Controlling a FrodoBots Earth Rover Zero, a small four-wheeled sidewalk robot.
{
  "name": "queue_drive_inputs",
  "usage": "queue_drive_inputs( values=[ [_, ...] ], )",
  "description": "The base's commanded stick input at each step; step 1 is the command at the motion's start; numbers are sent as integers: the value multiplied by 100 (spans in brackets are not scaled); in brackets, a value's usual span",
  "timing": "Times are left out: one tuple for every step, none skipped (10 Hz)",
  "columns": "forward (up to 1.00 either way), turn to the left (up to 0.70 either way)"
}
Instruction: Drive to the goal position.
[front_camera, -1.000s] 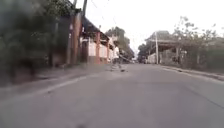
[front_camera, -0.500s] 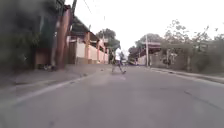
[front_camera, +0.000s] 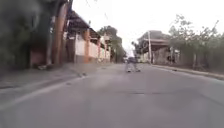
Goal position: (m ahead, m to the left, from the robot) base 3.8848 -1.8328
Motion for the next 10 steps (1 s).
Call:
queue_drive_inputs(
  values=[
    [100, 0],
    [100, 0],
    [100, -7],
    [100, -34],
    [100, -40],
    [100, -40],
    [100, -24],
    [100, -4],
    [100, 0],
    [100, 0]
  ],
)
